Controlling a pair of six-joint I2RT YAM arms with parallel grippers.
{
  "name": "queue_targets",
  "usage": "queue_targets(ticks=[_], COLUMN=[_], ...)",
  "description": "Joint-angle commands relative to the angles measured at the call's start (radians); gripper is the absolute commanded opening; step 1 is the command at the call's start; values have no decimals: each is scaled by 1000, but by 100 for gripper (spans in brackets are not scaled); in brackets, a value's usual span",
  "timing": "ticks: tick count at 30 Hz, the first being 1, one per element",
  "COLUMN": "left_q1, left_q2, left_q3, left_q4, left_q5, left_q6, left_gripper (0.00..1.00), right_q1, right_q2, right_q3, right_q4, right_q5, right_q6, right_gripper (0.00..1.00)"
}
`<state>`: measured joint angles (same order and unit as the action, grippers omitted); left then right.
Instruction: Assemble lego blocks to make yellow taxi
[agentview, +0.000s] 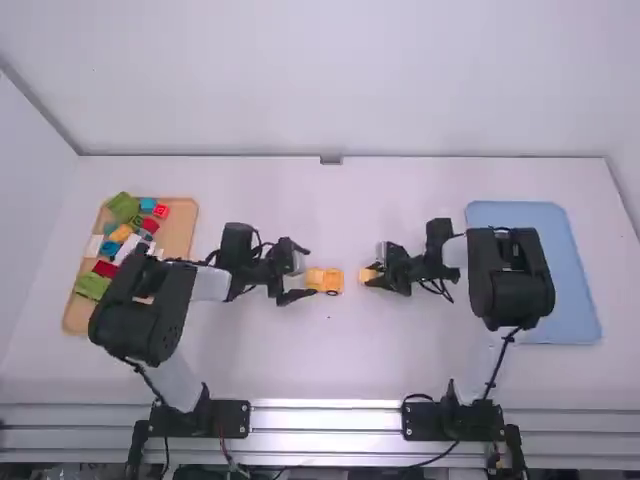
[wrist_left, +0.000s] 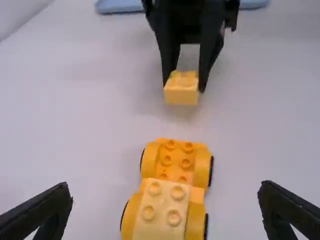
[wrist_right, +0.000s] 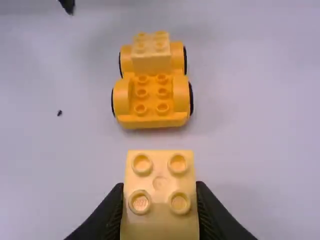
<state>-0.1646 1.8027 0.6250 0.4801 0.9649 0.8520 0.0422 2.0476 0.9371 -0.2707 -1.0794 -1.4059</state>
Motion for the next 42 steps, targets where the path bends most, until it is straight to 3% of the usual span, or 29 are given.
queue_targets(ticks=[1, 11, 20, 26, 27, 28, 30, 32, 42], left_q1=[2, -40, -79, -97, -90, -89, -83, -86, -90], left_q2=[64, 200, 263, 294, 294, 294, 294, 294, 294], left_q3=[7, 167, 217, 220, 220, 220, 217, 217, 217], left_q4=[6, -153, -208, -230, -227, -223, -210, -211, -221], left_q5=[-11, -23, -63, -69, -68, -68, -67, -68, -65], left_q6=[-32, 118, 174, 193, 193, 193, 193, 192, 185], left_gripper=[99, 99, 100, 91, 79, 77, 60, 54, 44], right_q1=[32, 168, 270, 313, 319, 321, 333, 341, 313], right_q2=[-22, -28, -32, -82, -93, -97, -122, -130, -130], right_q3=[72, 234, 241, 240, 237, 234, 200, 171, 12], right_q4=[-61, -241, -123, -161, -158, -155, -115, -64, 218], right_q5=[-26, 84, 258, 286, 299, 304, 326, 330, 285], right_q6=[-6, -5, 243, 244, 260, 262, 291, 312, 414], right_gripper=[23, 22, 22, 22, 22, 22, 21, 21, 22])
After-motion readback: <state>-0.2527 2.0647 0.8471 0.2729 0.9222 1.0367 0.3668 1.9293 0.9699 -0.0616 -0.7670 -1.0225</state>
